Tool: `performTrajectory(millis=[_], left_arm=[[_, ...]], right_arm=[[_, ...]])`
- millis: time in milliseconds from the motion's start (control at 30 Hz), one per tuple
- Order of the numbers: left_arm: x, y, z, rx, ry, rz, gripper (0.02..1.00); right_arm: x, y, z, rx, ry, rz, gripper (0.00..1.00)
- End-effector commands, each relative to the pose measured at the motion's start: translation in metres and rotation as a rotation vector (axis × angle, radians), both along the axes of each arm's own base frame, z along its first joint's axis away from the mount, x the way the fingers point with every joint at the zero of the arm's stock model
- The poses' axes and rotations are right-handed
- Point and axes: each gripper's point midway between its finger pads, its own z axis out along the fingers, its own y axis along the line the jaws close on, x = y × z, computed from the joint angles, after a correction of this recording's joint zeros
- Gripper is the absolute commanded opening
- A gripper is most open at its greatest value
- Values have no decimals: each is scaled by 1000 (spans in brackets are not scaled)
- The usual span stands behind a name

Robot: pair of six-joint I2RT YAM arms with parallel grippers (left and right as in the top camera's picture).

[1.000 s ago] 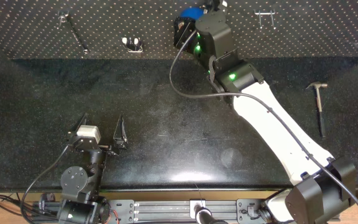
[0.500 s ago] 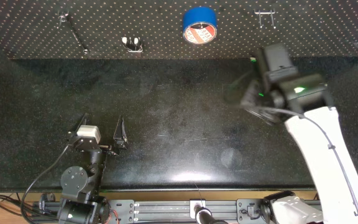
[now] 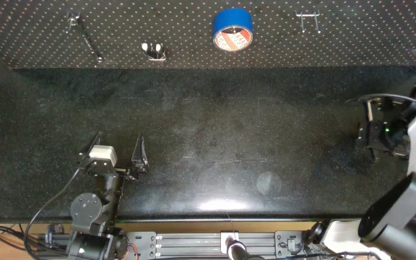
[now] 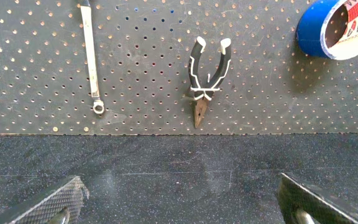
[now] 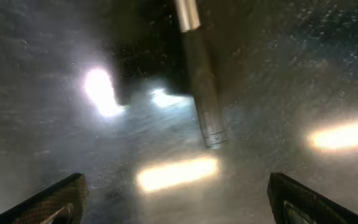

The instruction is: Place Tools Onto Pegboard

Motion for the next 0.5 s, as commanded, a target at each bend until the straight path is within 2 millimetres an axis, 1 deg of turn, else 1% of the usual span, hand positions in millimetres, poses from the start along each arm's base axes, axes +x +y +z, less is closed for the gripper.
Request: performTrajectory(millis=[33,67,100,133,233,267,400,500], left_arm=[[-1,-2,-1,9,-1,-10,996],[-1,-2,-1,9,-1,-10,996],[-1,-2,-1,9,-1,-10,996],[-1,-2,-1,9,-1,-10,996],[-1,-2,-1,9,-1,-10,998],[-1,-2,-1,9,-1,-11,996],[-1,-2,-1,9,-1,-11,996],[-1,-2,-1,9,-1,-11,996]], right_arm=[[29,-11,-20,-119,37,314,947],[32,-13,-23,-127,43,381,947],[37,-18,-23,-143,25,405,947],[42,-21,-23,-149,2,384,950],[45,-6,-26,-26,-77,333,947],[46,-4,-27,2,-100,321,947],[47,-16,-32,26,-144,155,943],[43,-15,-45,50,-109,177,943]])
